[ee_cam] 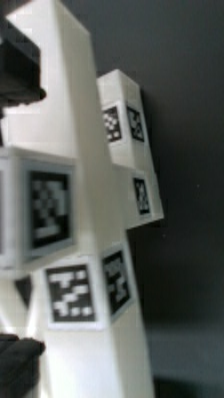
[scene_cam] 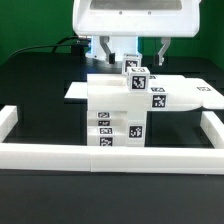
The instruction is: Assemble chair
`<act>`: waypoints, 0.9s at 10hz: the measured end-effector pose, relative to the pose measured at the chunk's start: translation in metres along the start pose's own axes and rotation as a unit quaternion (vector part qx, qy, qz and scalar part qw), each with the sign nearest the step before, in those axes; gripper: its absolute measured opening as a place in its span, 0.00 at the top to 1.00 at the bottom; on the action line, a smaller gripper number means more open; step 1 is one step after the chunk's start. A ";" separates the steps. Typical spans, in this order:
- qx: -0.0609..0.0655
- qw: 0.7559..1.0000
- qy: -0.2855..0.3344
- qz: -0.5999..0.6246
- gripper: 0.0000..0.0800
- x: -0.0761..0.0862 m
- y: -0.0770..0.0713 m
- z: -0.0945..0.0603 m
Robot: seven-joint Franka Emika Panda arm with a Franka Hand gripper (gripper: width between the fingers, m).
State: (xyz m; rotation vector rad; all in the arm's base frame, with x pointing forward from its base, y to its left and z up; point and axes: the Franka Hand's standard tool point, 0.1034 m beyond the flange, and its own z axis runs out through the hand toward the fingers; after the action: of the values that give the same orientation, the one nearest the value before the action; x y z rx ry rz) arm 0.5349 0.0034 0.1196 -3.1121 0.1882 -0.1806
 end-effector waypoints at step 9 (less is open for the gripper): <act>-0.001 1.000 -0.002 0.008 0.65 -0.002 0.000 0.002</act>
Offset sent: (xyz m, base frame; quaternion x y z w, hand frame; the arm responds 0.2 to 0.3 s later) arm 0.0000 0.0000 0.0000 0.0000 0.0000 0.0000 1.0000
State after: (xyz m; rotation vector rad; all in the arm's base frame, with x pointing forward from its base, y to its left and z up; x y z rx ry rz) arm 0.5335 0.0040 0.1177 -3.1108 0.2127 -0.1745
